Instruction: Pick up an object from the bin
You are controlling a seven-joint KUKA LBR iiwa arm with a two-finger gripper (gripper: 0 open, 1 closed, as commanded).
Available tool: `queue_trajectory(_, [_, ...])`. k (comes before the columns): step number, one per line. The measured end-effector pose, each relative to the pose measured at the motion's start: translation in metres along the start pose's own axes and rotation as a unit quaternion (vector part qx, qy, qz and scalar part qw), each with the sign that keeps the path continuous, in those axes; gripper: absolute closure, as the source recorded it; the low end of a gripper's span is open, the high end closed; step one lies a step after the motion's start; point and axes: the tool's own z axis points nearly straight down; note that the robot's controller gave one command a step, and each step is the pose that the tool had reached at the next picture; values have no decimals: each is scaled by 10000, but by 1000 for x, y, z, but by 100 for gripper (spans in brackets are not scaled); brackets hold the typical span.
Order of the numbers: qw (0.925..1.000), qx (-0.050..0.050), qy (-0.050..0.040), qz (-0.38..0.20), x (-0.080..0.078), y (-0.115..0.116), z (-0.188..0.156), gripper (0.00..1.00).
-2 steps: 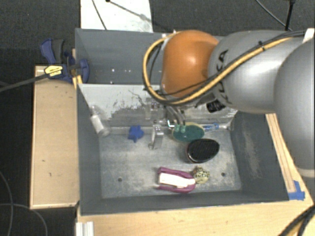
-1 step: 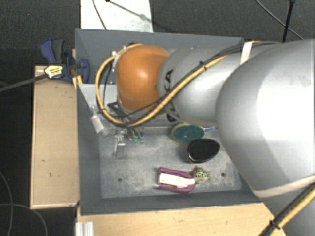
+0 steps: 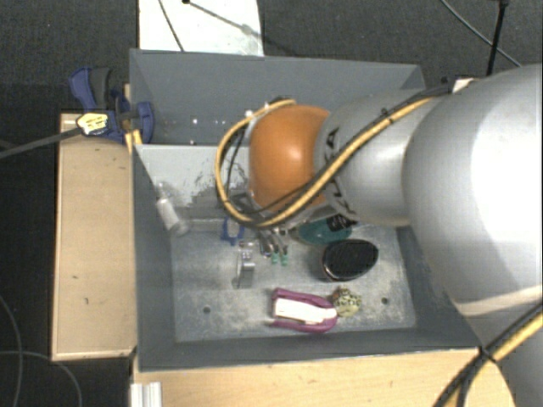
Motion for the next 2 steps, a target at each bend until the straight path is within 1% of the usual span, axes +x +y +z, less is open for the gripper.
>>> queue_trajectory(1, [9989, -22, -59, 459, -12, -40, -65, 0])
queue_trajectory(2, [10000, -45, -41, 7, -13, 82, -76, 0])
